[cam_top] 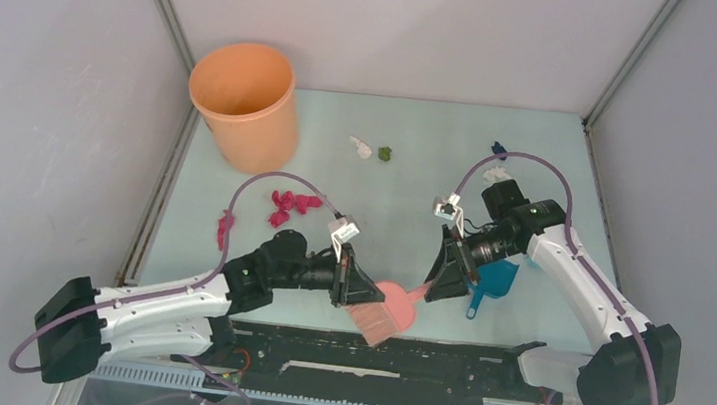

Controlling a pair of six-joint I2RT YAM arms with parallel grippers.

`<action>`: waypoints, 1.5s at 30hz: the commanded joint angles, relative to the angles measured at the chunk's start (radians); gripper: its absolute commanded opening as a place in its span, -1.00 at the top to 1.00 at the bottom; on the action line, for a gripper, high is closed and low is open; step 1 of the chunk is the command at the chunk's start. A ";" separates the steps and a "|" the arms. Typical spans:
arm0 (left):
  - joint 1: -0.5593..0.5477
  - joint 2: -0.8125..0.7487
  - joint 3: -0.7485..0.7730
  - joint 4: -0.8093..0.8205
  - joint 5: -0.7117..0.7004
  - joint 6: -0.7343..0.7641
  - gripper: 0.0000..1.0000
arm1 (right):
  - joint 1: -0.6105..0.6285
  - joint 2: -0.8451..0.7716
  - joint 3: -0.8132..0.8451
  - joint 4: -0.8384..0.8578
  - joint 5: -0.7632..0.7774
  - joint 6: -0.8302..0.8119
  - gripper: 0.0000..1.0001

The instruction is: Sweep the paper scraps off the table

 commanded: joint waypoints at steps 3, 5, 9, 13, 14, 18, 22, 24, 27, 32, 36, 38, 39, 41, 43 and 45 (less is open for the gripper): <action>0.088 -0.012 -0.027 0.157 0.064 -0.092 1.00 | 0.005 -0.020 -0.001 -0.036 -0.033 -0.057 -0.19; 0.090 0.004 -0.021 0.158 0.077 -0.092 1.00 | 0.004 -0.024 -0.002 -0.039 -0.035 -0.058 -0.16; 0.090 0.036 -0.020 0.184 0.100 -0.107 1.00 | 0.000 -0.030 -0.002 -0.019 -0.039 -0.041 -0.10; 0.090 0.043 -0.023 0.195 0.100 -0.112 1.00 | -0.003 -0.029 -0.002 -0.015 -0.045 -0.042 0.03; 0.089 0.044 -0.023 0.196 0.103 -0.114 1.00 | -0.005 -0.028 -0.002 -0.014 -0.045 -0.040 0.07; 0.090 0.040 -0.025 0.195 0.103 -0.117 1.00 | -0.014 -0.024 -0.001 -0.015 -0.048 -0.040 0.19; 0.091 0.038 -0.023 0.188 0.106 -0.114 1.00 | -0.027 -0.025 -0.002 -0.016 -0.053 -0.043 0.31; 0.092 0.041 -0.022 0.185 0.108 -0.114 1.00 | -0.037 -0.026 -0.001 -0.016 -0.058 -0.044 0.36; 0.092 0.045 -0.020 0.181 0.115 -0.113 1.00 | -0.055 -0.024 0.000 -0.015 -0.067 -0.047 0.44; 0.092 0.057 -0.009 0.169 0.121 -0.105 1.00 | -0.063 -0.024 -0.001 -0.018 -0.074 -0.054 0.70; 0.091 0.079 0.020 0.108 0.090 -0.086 0.99 | -0.063 -0.028 -0.001 -0.027 -0.075 -0.061 1.00; 0.092 0.096 0.046 0.048 0.068 -0.061 0.68 | -0.071 -0.035 -0.001 -0.014 -0.060 -0.045 1.00; 0.092 0.101 0.059 0.021 0.050 -0.049 0.41 | -0.082 -0.040 -0.001 0.001 -0.044 -0.020 1.00; 0.091 0.095 0.076 -0.019 0.008 -0.036 0.03 | -0.133 -0.051 -0.001 0.024 -0.019 0.018 1.00; 0.092 0.071 0.085 -0.047 -0.046 -0.024 -0.18 | -0.230 -0.061 0.000 0.037 0.000 0.043 1.00; 0.088 0.045 0.094 -0.067 -0.083 -0.020 -0.36 | -0.316 -0.070 0.000 0.058 0.039 0.077 1.00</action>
